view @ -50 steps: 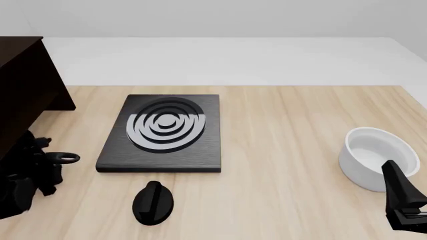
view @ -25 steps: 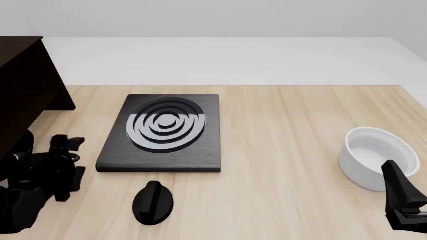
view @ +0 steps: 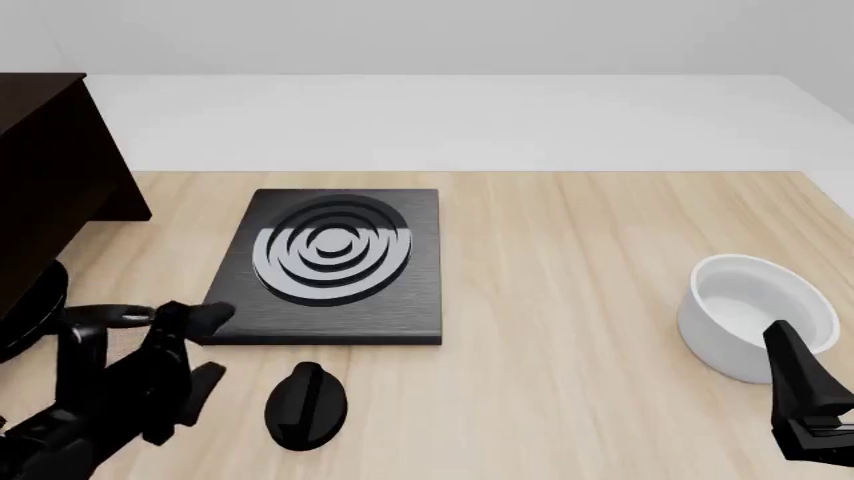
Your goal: Put the frying pan under the cabinet shelf.
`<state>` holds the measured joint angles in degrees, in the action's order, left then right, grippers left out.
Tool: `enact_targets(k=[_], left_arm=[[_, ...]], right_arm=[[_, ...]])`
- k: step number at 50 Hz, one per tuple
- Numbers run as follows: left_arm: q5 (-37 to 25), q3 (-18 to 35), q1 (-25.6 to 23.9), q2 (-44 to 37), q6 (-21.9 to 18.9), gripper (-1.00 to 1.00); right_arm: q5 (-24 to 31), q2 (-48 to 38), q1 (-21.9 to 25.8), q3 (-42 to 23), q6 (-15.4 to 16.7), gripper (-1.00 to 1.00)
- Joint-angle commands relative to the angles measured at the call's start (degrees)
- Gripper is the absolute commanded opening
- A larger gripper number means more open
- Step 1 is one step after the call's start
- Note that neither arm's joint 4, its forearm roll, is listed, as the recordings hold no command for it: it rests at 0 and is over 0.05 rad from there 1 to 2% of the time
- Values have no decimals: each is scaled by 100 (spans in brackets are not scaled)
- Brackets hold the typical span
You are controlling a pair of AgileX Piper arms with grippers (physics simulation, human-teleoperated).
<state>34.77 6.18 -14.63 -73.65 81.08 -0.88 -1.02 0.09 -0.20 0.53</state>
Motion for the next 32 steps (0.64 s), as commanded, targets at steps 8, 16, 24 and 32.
enact_targets(k=[8, 16, 24, 32], left_arm=[[-1045, 59, -1175, 1928, -111, 100], [-2855, 1580, -1388, 3377, -2155, 100], [-3664, 2536, -1103, 4510, -4235, 100], [-3841, 2807, -545, 4747, -5043, 100]], right_arm=[[0, -1, 0, 0, 0, 100], [1, 1, -1, 0, -1, 100], [1, 2, -2, 0, -2, 100], [1, 3, -1, 0, -2, 100]])
